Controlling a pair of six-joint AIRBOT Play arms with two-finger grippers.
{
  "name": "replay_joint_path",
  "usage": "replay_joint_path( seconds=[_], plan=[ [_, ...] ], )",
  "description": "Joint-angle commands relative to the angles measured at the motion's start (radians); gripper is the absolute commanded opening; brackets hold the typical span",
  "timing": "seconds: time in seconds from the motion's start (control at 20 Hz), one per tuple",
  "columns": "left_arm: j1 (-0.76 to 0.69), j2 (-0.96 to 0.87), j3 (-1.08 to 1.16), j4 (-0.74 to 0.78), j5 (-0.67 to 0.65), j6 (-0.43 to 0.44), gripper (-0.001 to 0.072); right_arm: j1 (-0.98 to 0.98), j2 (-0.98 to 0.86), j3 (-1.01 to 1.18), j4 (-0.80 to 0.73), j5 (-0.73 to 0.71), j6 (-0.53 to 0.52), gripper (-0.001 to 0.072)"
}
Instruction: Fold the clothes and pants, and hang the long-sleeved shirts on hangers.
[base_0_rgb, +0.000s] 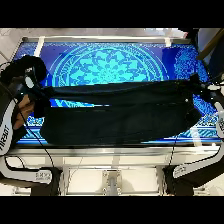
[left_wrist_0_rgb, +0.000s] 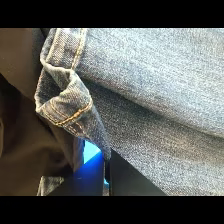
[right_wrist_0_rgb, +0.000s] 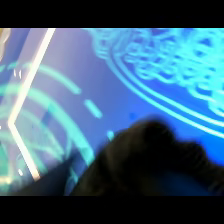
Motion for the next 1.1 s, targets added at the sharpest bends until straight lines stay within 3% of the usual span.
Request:
replay_joint_path(
  seconds=[0.0, 0.05, 0.1, 0.3, 0.4, 0.6, 1.05],
  plan=[
    [-0.002, -0.001, 0.0, -0.002, -0.077, 0.001, 0.0194, 0.011, -0.04, 0.005, 0.026, -0.056, 0.071, 0.0584],
    [-0.002, 0.003, 0.001, -0.002, -0.094, 0.001, 0.0517, -0.006, -0.035, 0.021, 0.025, 0.006, 0.069, 0.0583],
    [0.0, 0.015, 0.007, -0.002, -0.088, 0.0, 0.0701, -0.025, -0.03, 0.045, 0.021, 0.074, 0.066, 0.0584],
    [0.01, 0.06, 0.09, -0.014, 0.073, -0.036, 0.0702, -0.103, 0.022, 0.178, -0.064, 0.374, -0.057, 0.0582],
    [0.034, 0.026, 0.129, -0.044, 0.045, -0.045, 0.0702, -0.118, 0.065, 0.211, -0.113, 0.455, -0.068, 0.0581],
    [0.09, -0.031, 0.131, -0.185, 0.038, -0.045, 0.0702, -0.121, 0.173, 0.213, -0.162, 0.465, -0.09, 0.0571],
    [0.093, -0.186, 0.131, -0.348, 0.082, -0.045, 0.07, -0.121, 0.287, 0.213, -0.163, 0.569, -0.092, 0.0571]
  ],
)
